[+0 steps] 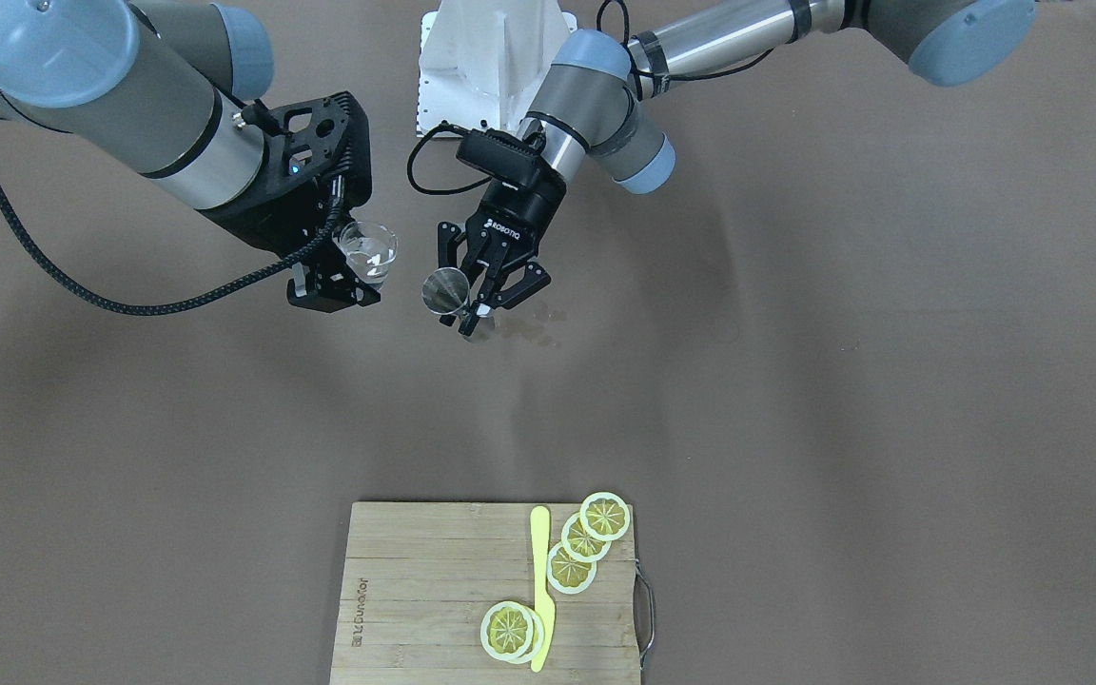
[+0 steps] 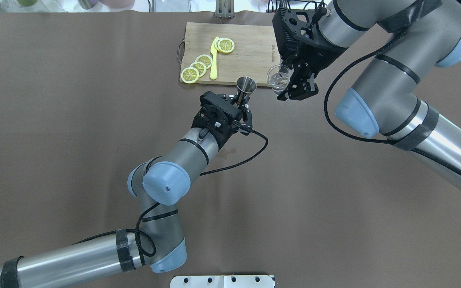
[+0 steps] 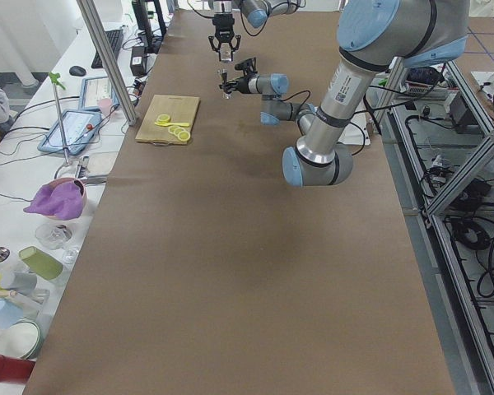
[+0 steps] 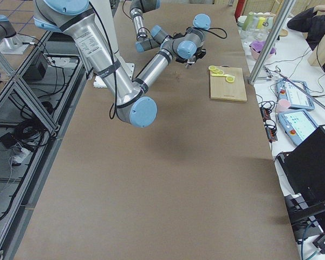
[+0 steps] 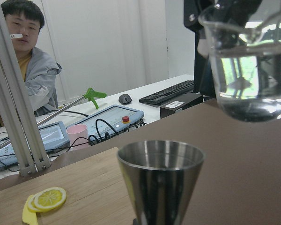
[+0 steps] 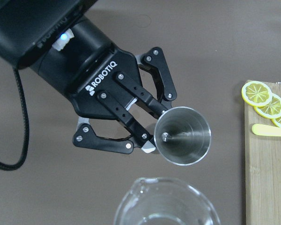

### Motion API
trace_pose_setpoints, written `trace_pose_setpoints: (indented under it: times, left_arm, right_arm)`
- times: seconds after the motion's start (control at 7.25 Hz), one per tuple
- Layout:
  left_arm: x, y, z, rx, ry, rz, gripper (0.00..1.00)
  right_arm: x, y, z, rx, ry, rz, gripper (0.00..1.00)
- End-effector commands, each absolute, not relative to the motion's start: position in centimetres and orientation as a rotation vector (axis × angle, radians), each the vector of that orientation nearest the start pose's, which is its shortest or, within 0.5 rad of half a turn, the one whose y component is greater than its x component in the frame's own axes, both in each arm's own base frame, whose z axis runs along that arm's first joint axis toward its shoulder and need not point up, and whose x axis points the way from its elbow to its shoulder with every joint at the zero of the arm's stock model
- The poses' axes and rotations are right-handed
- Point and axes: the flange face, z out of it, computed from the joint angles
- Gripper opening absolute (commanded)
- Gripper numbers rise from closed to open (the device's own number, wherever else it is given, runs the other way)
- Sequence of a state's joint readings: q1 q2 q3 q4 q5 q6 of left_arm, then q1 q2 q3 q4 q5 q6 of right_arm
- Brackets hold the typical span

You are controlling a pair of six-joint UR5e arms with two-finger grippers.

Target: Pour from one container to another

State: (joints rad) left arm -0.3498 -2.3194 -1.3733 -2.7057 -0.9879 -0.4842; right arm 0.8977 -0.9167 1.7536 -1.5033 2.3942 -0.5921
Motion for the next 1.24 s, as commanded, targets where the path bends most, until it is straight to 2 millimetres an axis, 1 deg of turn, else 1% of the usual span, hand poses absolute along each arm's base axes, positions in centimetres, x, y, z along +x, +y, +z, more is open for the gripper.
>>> trace_pose_setpoints:
  times: [0.0, 0.28, 0.41, 0.55, 0.69, 1.1]
  left_arm:
    - [58.8, -41.3, 15.9, 1.385, 0.935, 0.065, 0.0]
    - [58.8, -41.3, 16.0, 1.384, 0.935, 0.067, 0.0]
    - [58.8, -41.3, 16.0, 1.384, 0.933, 0.065, 0.0]
    - [58.8, -41.3, 16.0, 1.384, 0.934, 0.067, 0.0]
    - [58.8, -41.3, 16.0, 1.384, 0.933, 0.065, 0.0]
    - [58.9, -41.1, 15.9, 1.384, 0.936, 0.066, 0.0]
  right_arm:
    - [-35.0, -53.9, 16.7, 0.847, -0.875, -1.48, 0.0]
    - [-36.0, -54.8, 14.4, 0.81, -0.858, -1.509, 0.0]
    - [-36.7, -55.4, 13.9, 0.795, -0.851, -1.508, 0.0]
    - [-37.2, -55.5, 13.5, 0.775, -0.838, -1.51, 0.0]
    - [-37.5, -55.3, 13.6, 0.761, -0.824, -1.53, 0.0]
    - [-37.5, -55.5, 13.2, 0.715, -0.782, -1.578, 0.0]
